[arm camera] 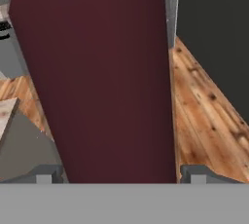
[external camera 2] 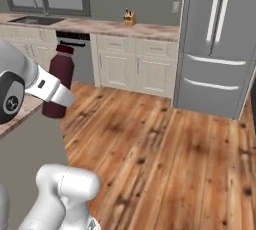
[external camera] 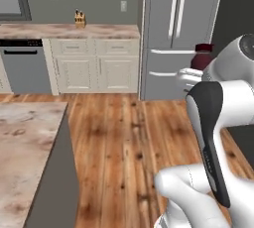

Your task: Pick the juice from the counter and place it in the open cabinet.

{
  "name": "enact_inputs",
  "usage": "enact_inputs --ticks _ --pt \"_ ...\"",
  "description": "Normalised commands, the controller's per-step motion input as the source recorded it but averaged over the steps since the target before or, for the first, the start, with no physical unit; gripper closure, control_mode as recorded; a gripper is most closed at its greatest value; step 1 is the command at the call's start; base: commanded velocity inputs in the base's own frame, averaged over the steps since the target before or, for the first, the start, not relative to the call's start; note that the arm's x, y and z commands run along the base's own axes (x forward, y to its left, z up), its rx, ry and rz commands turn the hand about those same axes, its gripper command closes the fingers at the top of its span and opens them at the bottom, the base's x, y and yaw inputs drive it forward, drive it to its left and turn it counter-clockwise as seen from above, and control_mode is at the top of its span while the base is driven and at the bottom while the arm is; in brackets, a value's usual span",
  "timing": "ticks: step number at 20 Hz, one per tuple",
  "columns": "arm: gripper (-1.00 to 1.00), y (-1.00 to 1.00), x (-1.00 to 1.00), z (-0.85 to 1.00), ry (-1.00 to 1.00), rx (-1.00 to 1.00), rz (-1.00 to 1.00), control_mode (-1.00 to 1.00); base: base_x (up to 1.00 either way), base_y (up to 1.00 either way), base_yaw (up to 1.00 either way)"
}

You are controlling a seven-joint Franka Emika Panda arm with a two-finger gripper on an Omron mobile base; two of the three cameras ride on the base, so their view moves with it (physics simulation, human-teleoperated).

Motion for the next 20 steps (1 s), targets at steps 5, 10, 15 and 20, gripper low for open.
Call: enact_inputs --ticks 5,10,15,20 --pt "1.00 0.00 0.00 0.00 0.00 0.00 0.00 1.00 1.00 -0.43 0.06" --pt "1.00 0.00 0.00 0.00 0.00 0.00 0.00 1.00 1.00 -0.66 0.48" --pt "1.00 0.00 0.00 0.00 0.00 0.00 0.00 1.00 1.00 -0.38 0.06" --pt "1.00 0.00 0.00 0.00 0.00 0.00 0.00 1.00 1.00 -0.03 -0.06"
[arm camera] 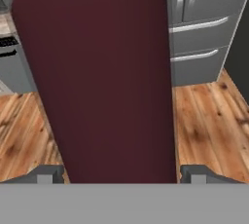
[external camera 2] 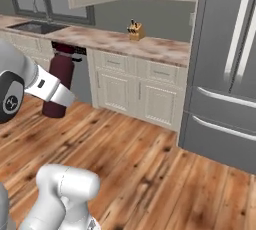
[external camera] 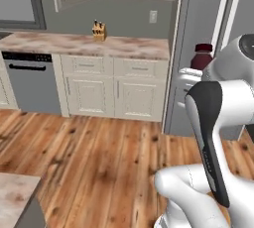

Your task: Pick the juice from the counter and place it in the open cabinet.

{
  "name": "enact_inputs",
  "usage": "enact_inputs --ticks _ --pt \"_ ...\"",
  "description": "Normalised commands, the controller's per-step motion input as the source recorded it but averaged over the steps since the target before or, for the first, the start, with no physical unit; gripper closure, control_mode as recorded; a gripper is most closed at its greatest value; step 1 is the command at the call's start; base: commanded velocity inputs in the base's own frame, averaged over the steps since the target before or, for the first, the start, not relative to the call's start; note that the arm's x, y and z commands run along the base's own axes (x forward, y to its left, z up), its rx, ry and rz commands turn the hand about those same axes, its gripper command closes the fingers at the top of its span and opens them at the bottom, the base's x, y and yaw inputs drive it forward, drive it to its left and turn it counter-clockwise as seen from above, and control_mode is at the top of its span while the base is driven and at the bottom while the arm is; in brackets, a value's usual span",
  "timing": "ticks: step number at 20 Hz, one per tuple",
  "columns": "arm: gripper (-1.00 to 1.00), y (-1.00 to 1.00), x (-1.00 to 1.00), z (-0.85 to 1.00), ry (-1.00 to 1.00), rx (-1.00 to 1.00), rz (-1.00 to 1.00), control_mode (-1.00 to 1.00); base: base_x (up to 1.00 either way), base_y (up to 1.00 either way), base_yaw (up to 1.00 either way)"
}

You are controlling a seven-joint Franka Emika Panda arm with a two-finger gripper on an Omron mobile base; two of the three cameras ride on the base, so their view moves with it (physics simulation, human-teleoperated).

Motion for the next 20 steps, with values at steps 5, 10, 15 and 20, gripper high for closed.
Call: enact_inputs --ticks 5,10,15,20 --pt "1.00 0.00 0.00 0.00 0.00 0.00 0.00 1.00 1.00 0.00 -0.06" --pt "1.00 0.00 0.00 0.00 0.00 0.00 0.00 1.00 1.00 0.10 -0.08" --pt "1.00 0.00 0.00 0.00 0.00 0.00 0.00 1.00 1.00 0.49 -0.18" --pt "1.00 0.00 0.00 0.00 0.00 0.00 0.00 1.00 0.97 0.83 -0.22"
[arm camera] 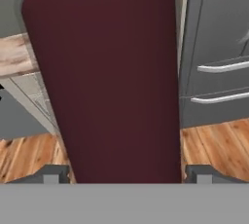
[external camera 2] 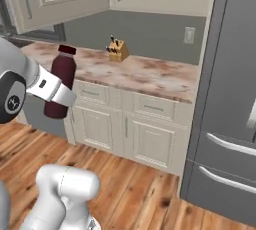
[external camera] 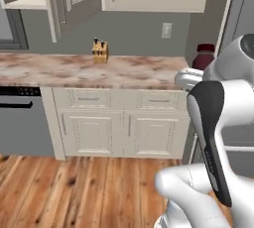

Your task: Pick the juice from the counter and place it in the open cabinet.

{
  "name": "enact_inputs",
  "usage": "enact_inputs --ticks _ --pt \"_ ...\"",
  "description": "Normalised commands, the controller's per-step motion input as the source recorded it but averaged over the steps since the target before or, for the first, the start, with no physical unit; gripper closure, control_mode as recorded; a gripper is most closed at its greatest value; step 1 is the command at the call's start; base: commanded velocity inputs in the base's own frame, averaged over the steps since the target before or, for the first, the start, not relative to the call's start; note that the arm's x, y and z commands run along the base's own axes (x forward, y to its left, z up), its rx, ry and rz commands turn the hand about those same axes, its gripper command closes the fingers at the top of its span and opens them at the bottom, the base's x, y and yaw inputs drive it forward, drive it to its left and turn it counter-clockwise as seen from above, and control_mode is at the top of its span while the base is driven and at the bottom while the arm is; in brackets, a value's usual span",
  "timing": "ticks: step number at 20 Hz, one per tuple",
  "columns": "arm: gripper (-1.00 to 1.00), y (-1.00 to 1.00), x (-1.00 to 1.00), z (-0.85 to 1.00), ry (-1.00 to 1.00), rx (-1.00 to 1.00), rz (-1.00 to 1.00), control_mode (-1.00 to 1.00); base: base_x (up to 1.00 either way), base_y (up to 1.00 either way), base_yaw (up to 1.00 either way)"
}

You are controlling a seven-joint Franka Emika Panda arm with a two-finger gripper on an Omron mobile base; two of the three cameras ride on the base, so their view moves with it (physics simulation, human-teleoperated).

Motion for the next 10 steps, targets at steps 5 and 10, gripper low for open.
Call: enact_inputs --ticks 5,10 --pt "1.00 0.00 0.00 0.00 0.00 0.00 0.00 1.00 0.26 1.00 -0.23" --pt "1.00 0.00 0.00 0.00 0.00 0.00 0.00 1.00 0.12 1.00 -0.42"
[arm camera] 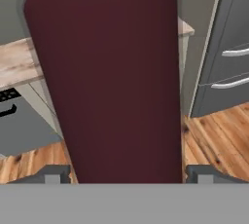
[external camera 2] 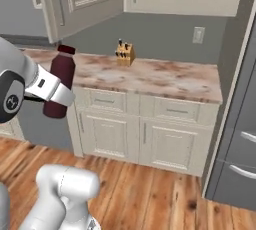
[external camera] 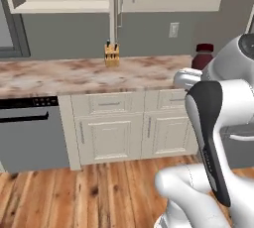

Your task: Pick the juice from the counter and place it in the open cabinet.

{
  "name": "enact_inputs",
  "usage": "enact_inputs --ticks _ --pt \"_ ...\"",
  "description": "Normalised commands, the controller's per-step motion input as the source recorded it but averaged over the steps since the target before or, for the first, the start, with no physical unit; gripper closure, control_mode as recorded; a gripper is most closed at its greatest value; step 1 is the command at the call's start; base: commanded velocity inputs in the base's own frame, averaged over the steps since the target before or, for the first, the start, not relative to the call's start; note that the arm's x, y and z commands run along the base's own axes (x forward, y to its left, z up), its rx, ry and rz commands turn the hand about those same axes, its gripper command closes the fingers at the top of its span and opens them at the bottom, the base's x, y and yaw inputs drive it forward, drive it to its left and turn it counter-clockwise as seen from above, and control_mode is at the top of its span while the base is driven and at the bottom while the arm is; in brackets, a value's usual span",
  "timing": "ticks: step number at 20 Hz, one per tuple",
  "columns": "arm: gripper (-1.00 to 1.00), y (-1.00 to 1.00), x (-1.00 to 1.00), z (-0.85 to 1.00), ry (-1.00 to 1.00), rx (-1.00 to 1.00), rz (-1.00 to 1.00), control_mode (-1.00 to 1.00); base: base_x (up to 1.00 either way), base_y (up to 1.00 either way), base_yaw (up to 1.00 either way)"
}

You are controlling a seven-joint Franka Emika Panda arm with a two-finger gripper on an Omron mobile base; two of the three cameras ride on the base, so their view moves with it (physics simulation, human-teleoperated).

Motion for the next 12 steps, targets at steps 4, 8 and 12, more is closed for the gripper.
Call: enact_inputs --ticks 4,8,12 --pt "1.00 0.00 0.00 0.00 0.00 0.00 0.00 1.00 -0.10 0.89 -0.43" --pt "1.00 0.00 0.00 0.00 0.00 0.00 0.00 1.00 -0.24 0.66 -0.56" --pt "1.00 0.00 0.00 0.00 0.00 0.00 0.00 1.00 -0.19 0.73 -0.67"
